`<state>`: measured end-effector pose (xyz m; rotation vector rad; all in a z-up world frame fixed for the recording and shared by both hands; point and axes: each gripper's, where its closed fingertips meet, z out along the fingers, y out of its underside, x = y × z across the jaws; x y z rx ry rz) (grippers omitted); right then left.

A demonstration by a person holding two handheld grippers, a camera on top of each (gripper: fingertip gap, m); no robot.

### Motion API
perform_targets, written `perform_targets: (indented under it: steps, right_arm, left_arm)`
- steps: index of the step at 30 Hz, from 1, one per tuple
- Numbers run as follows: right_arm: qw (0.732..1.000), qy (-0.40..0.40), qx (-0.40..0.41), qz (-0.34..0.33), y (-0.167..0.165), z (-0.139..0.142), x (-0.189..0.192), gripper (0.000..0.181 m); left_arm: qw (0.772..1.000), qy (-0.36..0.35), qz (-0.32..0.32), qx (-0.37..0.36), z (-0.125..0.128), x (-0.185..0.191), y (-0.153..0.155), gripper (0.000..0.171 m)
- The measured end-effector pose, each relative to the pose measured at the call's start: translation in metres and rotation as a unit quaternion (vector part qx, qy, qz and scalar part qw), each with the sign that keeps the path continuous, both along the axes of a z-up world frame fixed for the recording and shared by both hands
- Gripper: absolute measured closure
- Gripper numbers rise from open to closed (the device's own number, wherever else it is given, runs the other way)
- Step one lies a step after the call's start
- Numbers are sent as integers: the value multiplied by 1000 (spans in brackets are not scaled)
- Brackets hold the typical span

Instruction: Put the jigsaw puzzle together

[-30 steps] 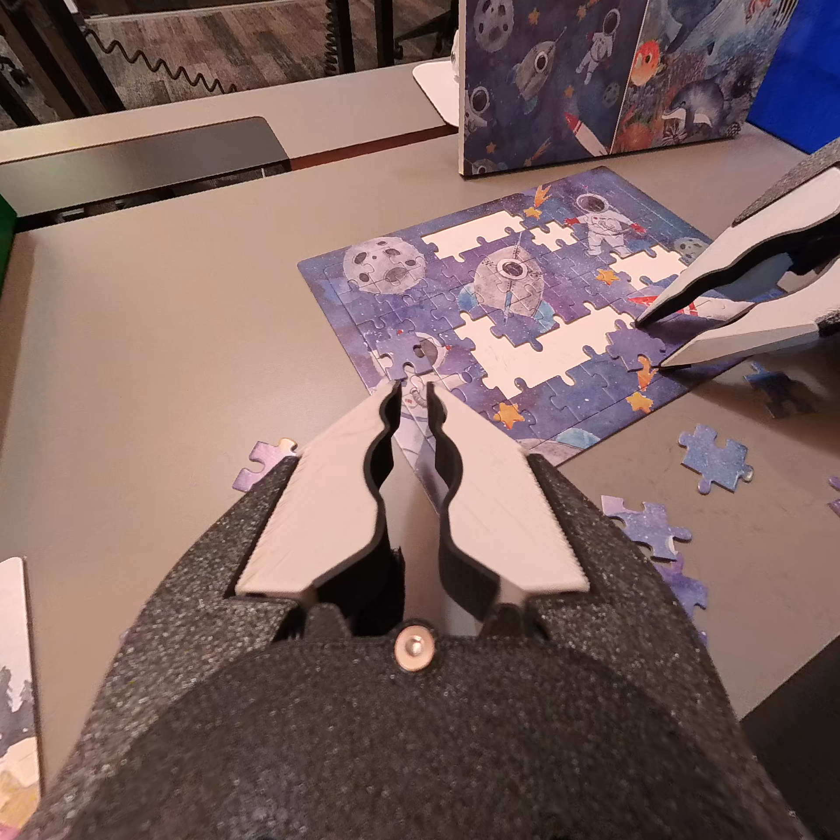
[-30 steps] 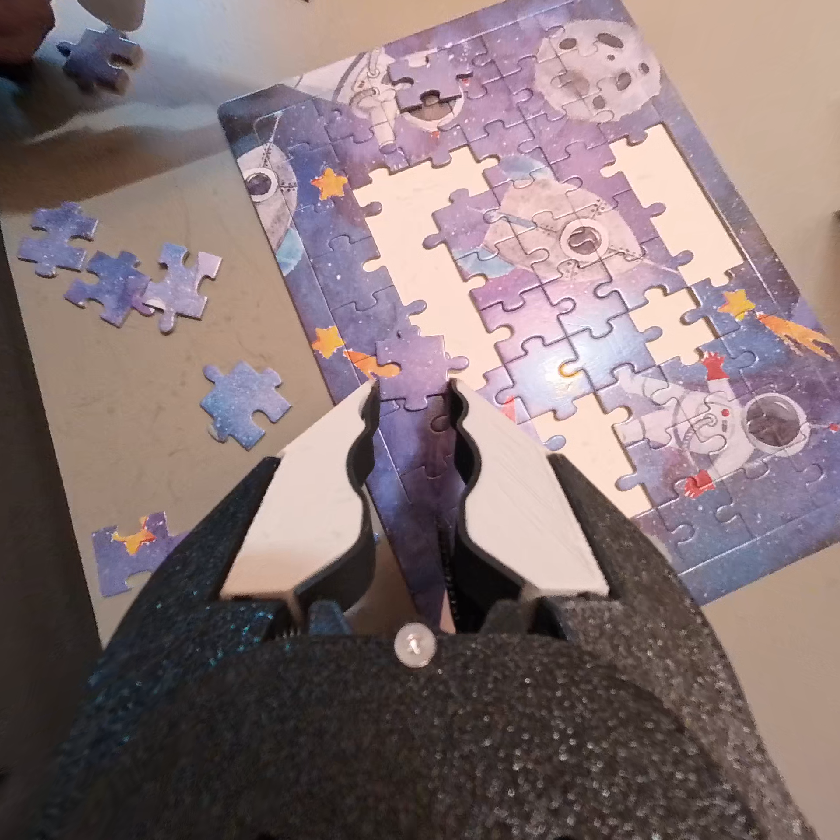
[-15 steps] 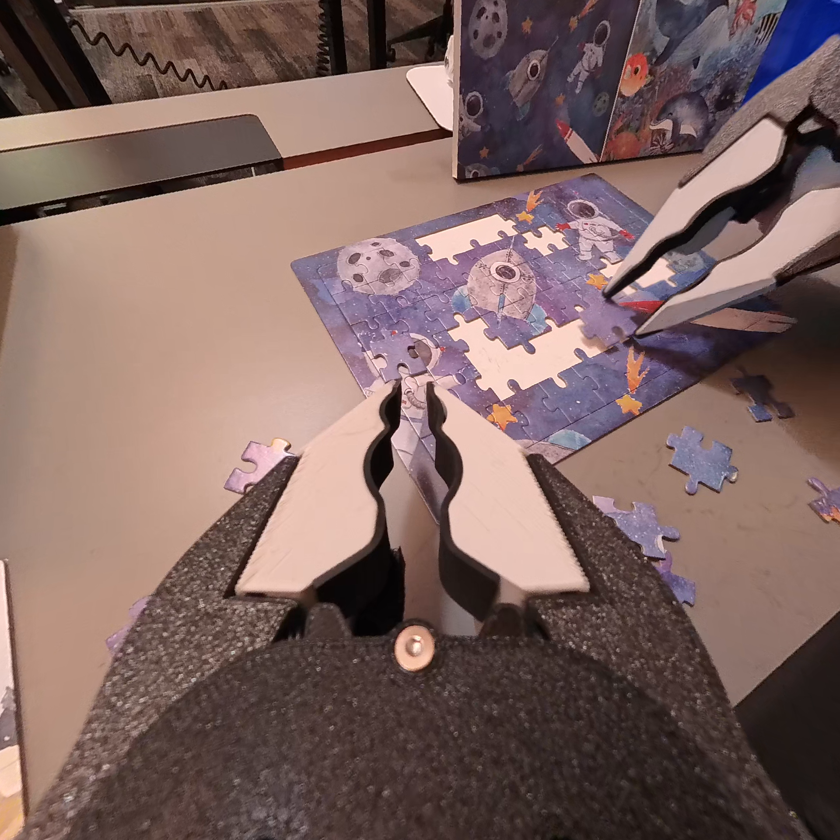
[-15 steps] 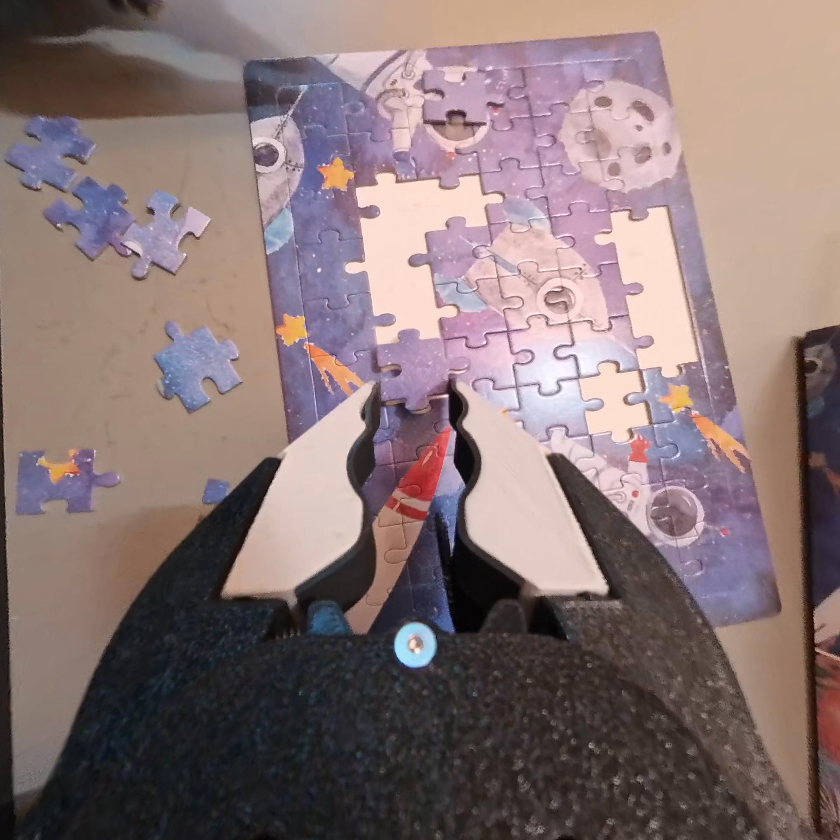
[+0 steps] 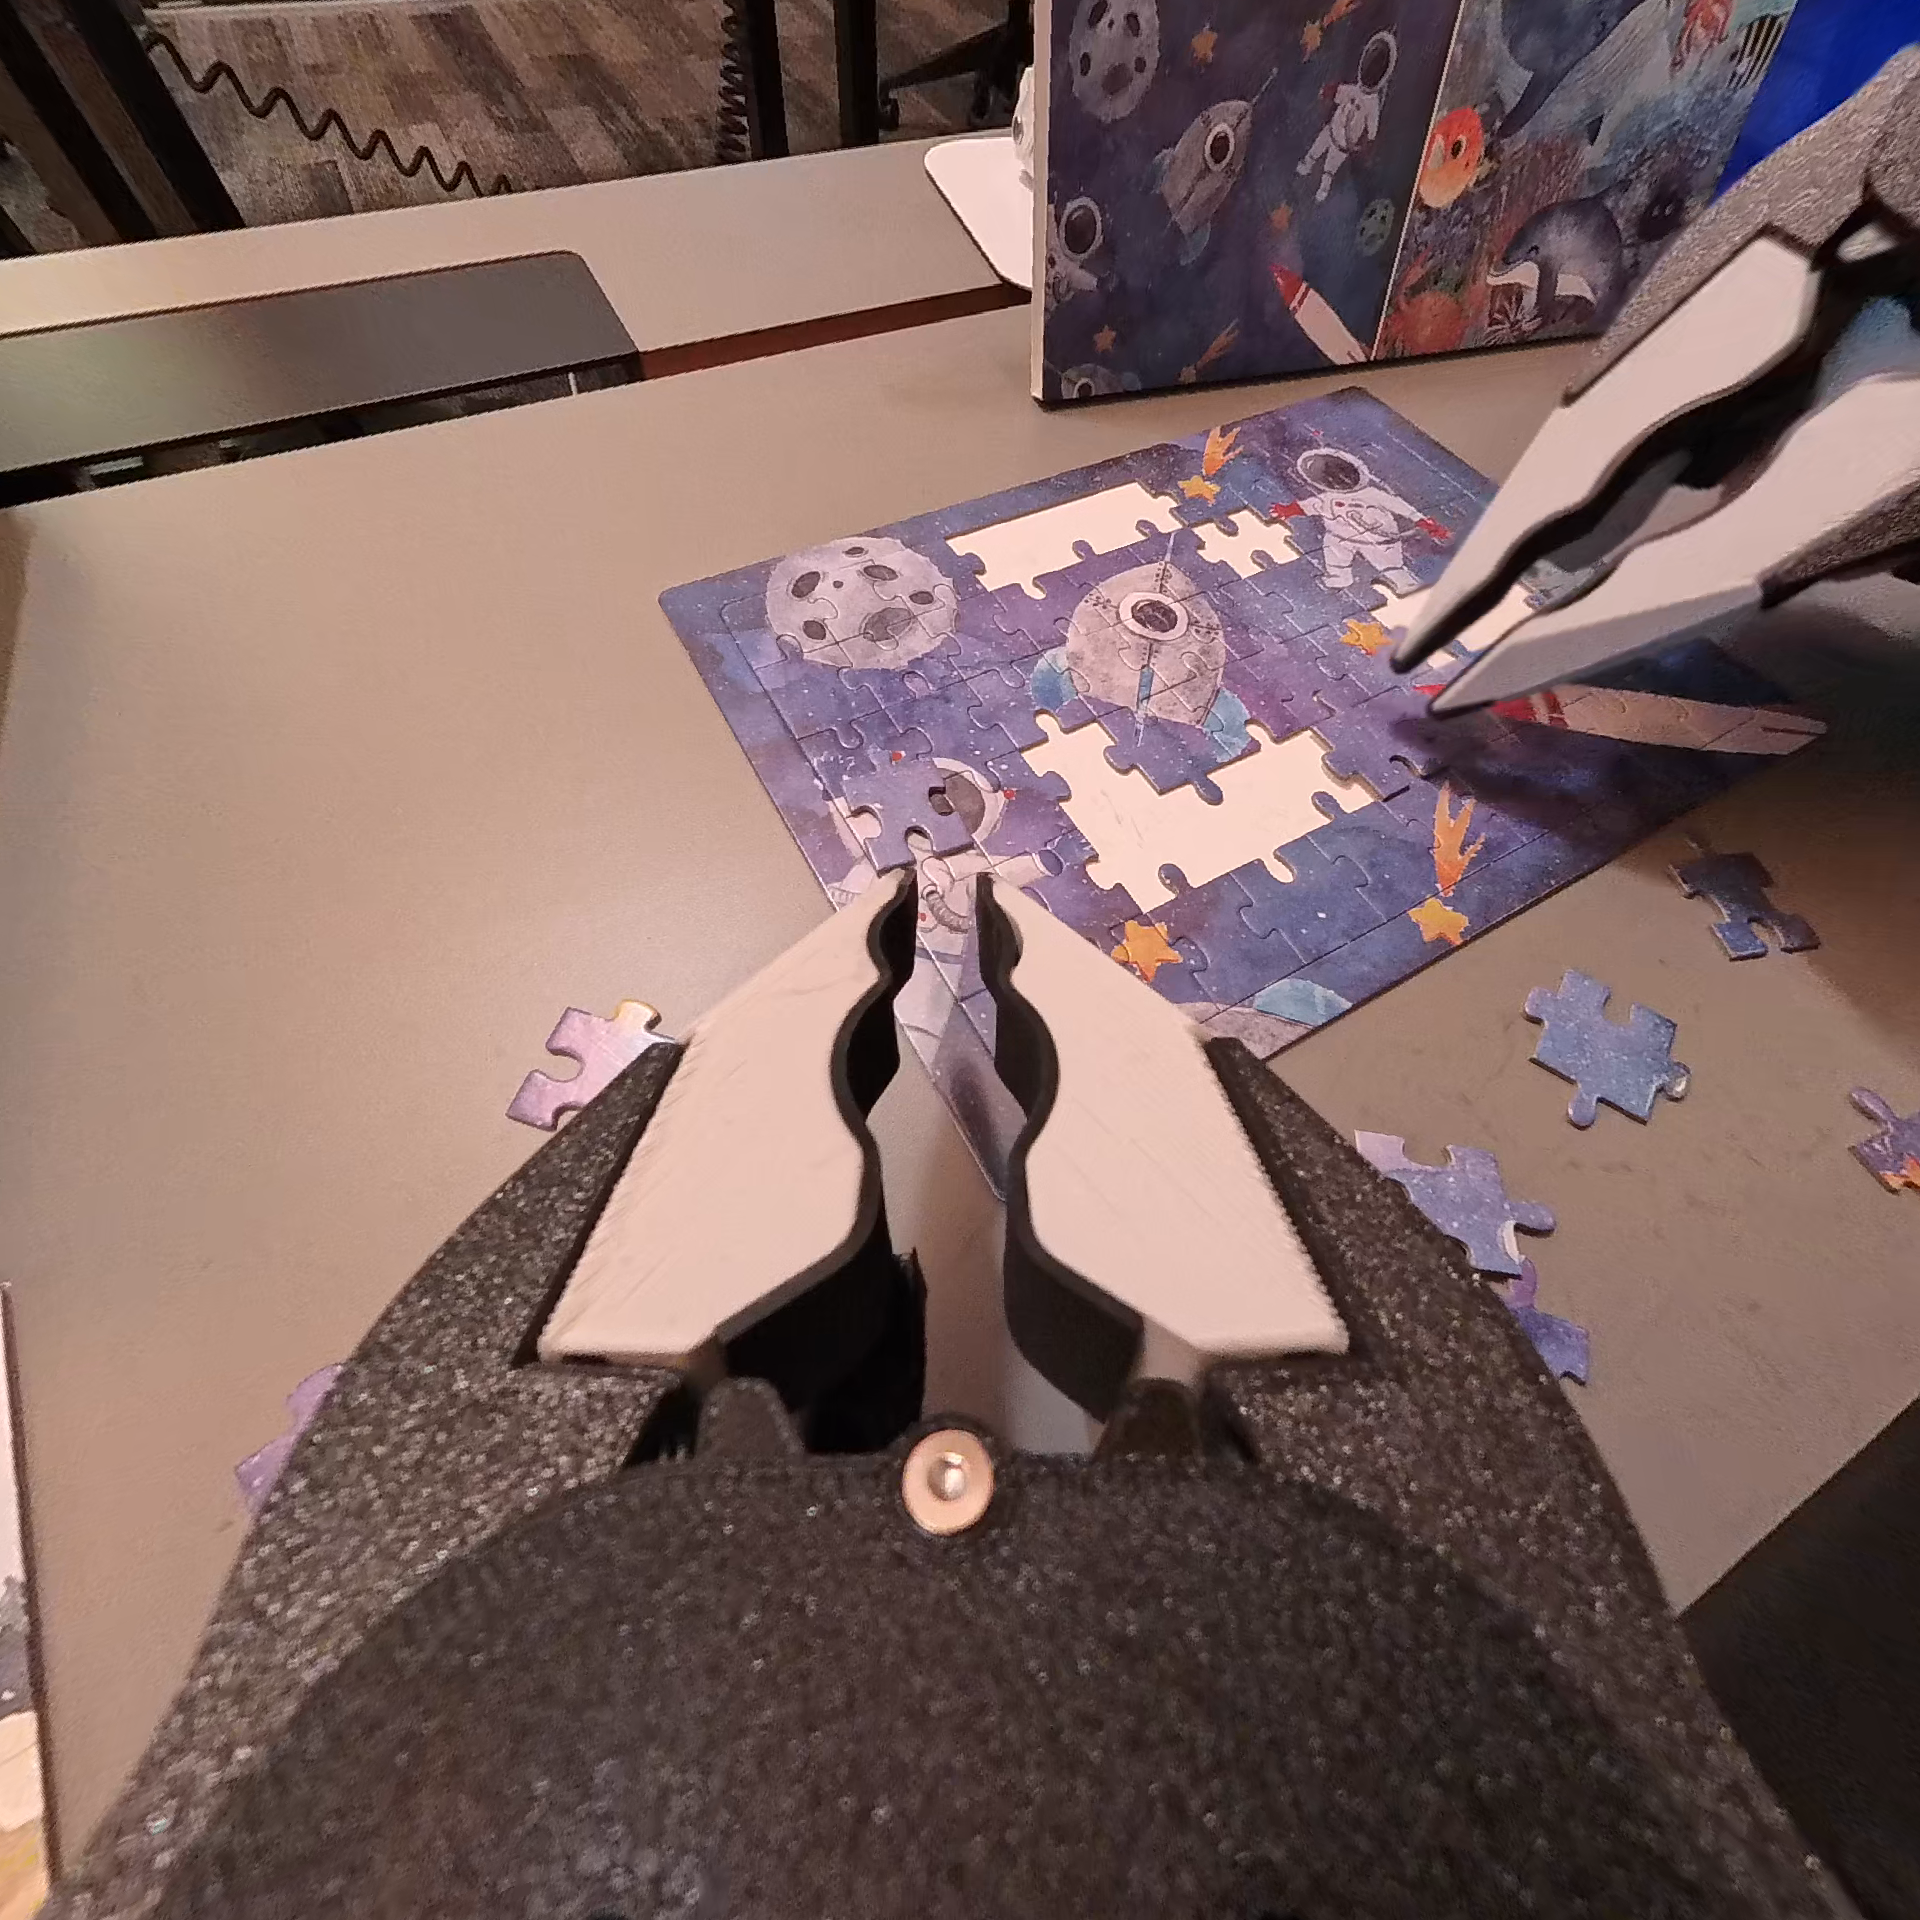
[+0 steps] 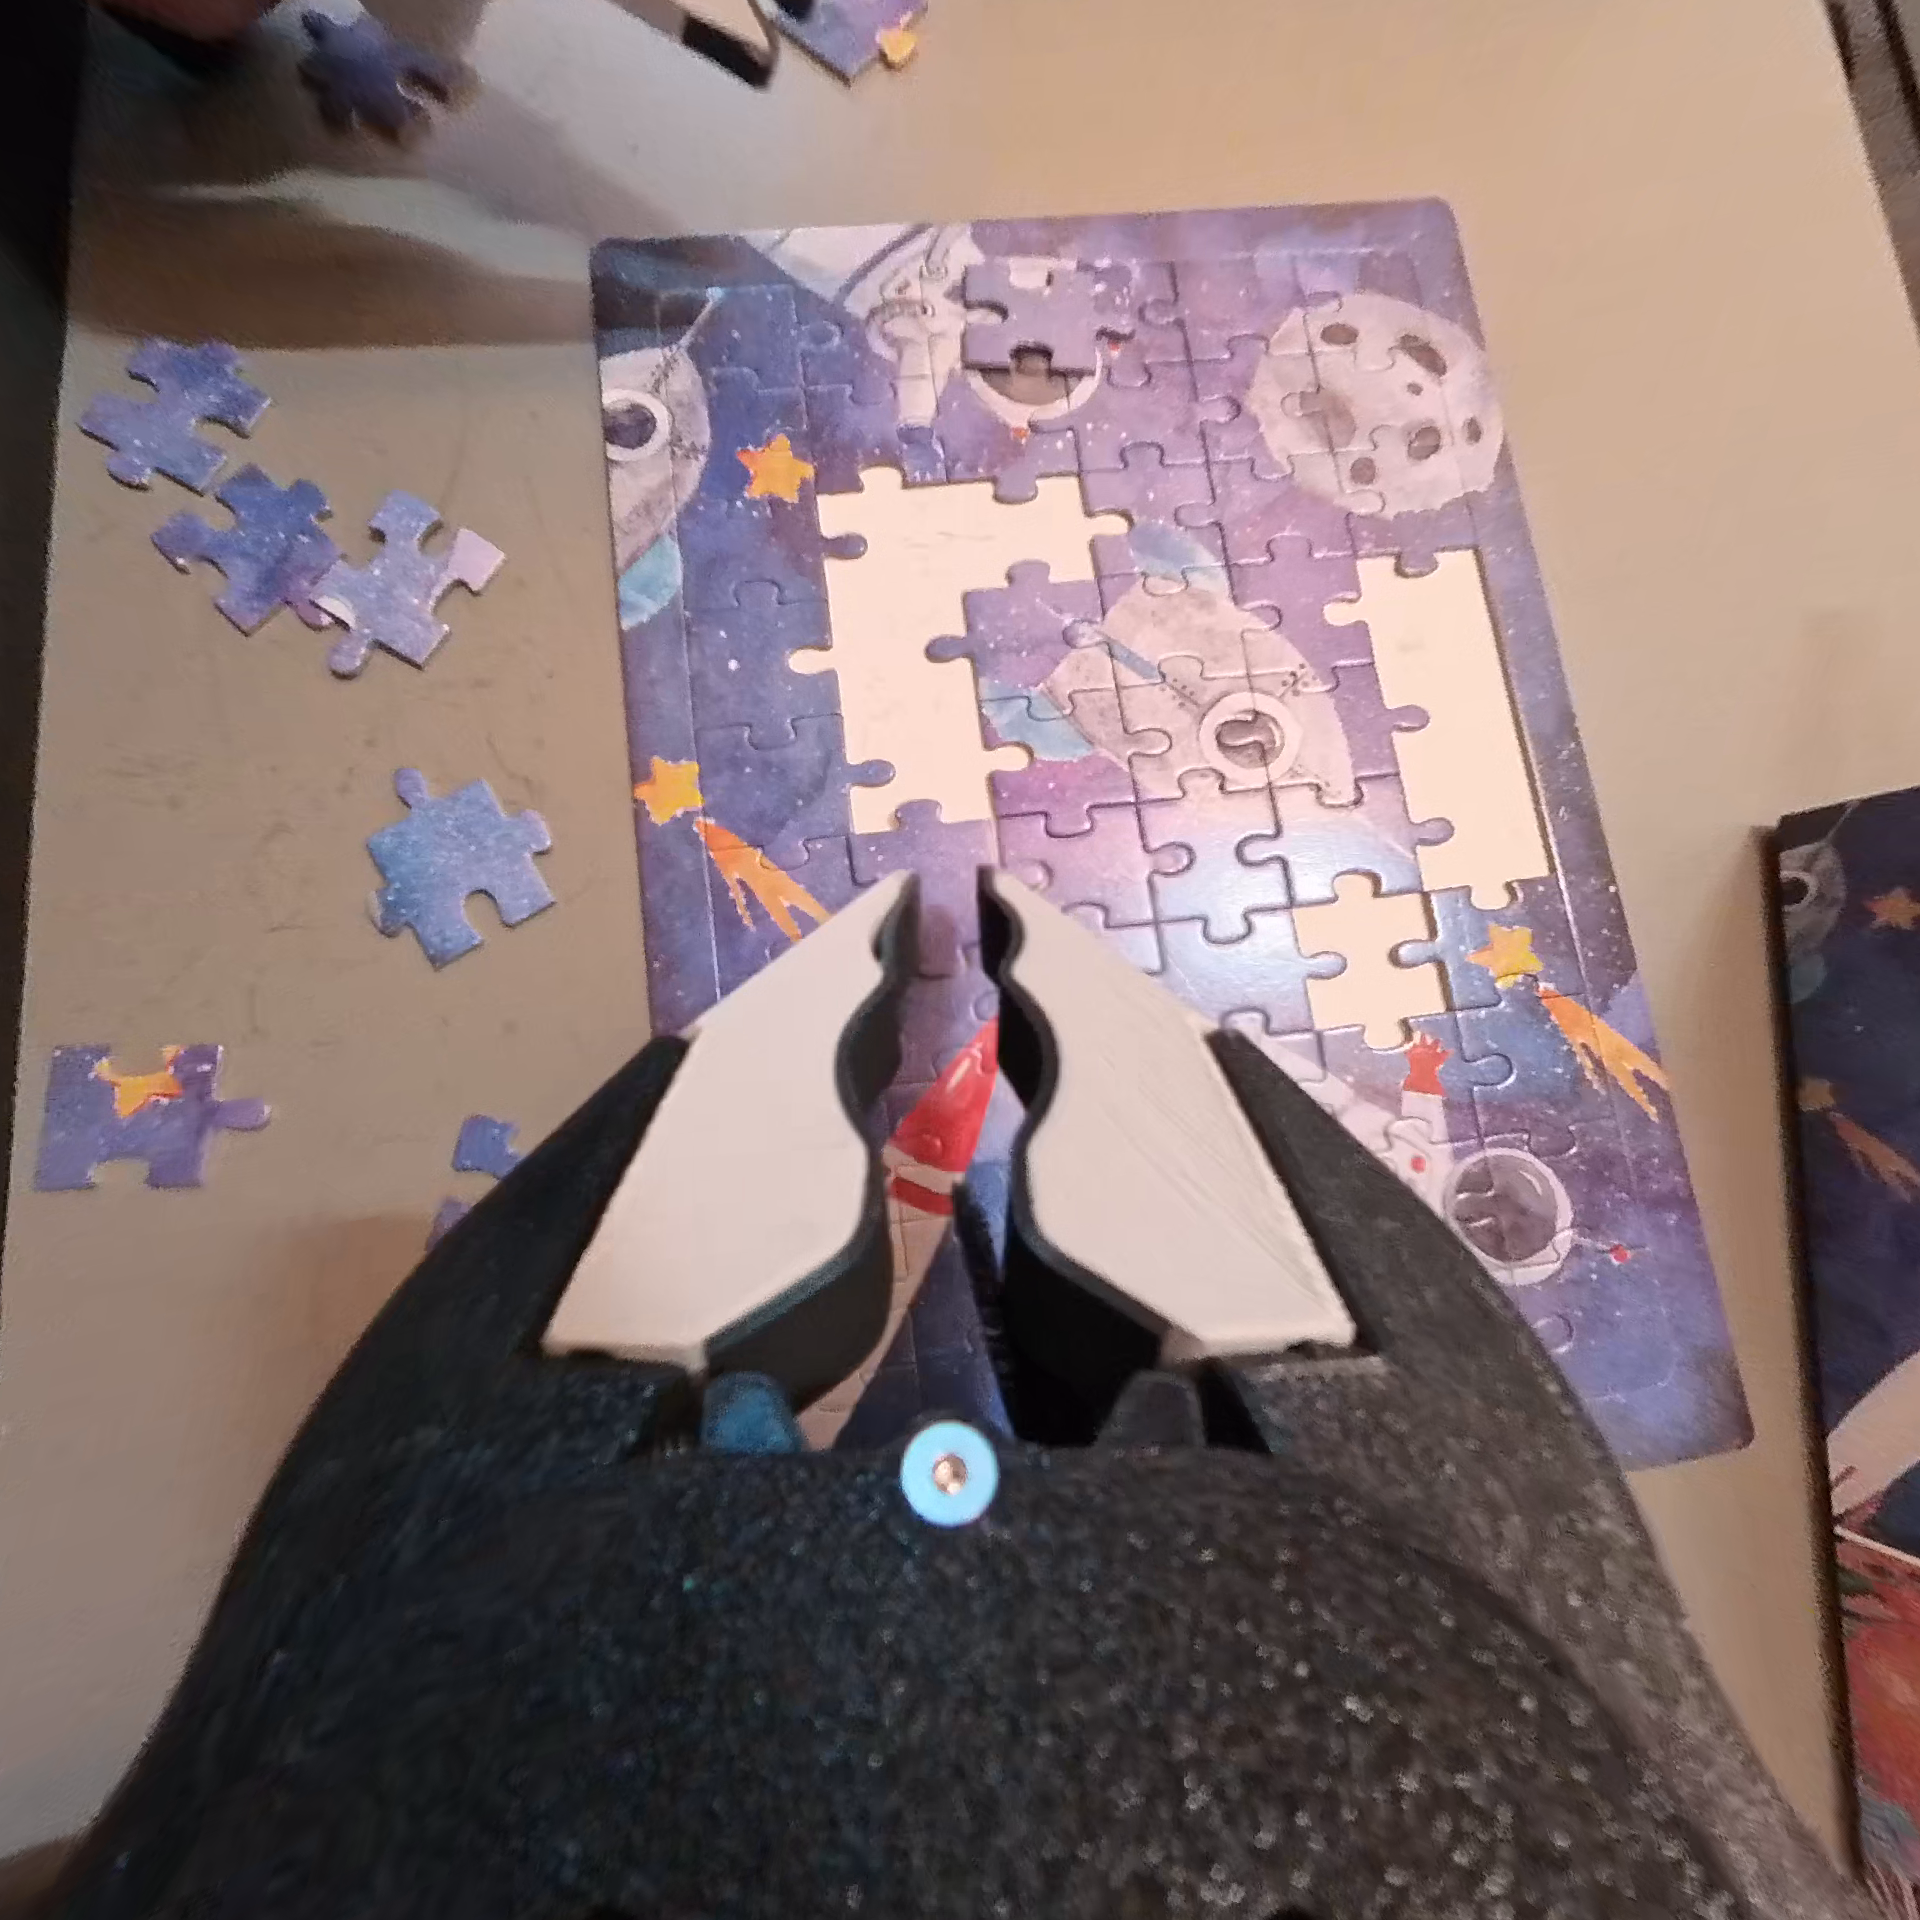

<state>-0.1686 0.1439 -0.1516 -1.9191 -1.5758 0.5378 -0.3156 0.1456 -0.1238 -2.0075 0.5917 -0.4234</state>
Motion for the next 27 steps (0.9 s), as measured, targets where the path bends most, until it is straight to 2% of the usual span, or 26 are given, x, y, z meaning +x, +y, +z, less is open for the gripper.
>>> perform_targets:
  steps: [2,6,12,18,21,23,27]
  right_arm:
    - [1000,-1,11,-15,5,2,-2,181]
    - [999,-38,-1,-12,2,-16,-2,181]
    - [1000,-30,-6,-10,3,-18,-2,181]
    - [999,16,-16,-38,11,10,7,181]
    - [1000,1,-16,-20,1,0,6,181]
    - [999,-20,-21,-17,-4,-19,4,181]
    - [1000,-5,-16,-24,-4,-17,6,181]
  left_arm:
    - [1000,0,0,-1,0,0,0,160]
    - [1000,2,-1,-1,-1,0,0,160]
    - [1000,0,-2,-3,-1,1,0,160]
    - [1000,-2,-1,-2,-1,0,0,160]
    - [1000,-1,-1,-2,-1,0,0,160]
    - [1000,1,0,0,-1,0,1,160]
    - [999,17,29,34,5,-13,9,161]
